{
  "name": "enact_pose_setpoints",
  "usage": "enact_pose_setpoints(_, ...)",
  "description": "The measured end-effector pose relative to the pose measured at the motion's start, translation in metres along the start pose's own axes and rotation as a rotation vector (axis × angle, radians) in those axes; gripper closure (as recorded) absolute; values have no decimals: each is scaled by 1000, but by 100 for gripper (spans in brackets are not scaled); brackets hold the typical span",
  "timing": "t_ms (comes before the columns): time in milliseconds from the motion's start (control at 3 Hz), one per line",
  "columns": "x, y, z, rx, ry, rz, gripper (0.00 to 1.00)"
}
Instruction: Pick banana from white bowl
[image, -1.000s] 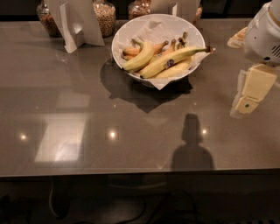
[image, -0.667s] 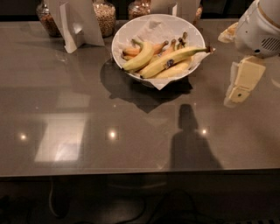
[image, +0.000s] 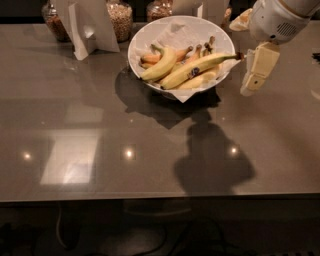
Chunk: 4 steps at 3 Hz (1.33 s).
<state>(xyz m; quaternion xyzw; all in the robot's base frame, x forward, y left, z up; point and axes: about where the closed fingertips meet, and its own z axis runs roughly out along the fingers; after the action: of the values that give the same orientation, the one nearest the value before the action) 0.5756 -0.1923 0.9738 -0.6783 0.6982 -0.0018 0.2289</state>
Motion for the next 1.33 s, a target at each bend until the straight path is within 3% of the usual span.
enact_pose_setpoints(667,-38,-52,33,19,-139,-50,0)
enact_pose_setpoints(1000,-38,-52,33,19,-139,-50,0)
enact_pose_setpoints(1333,-38,-59,42,28,-136,-58,19)
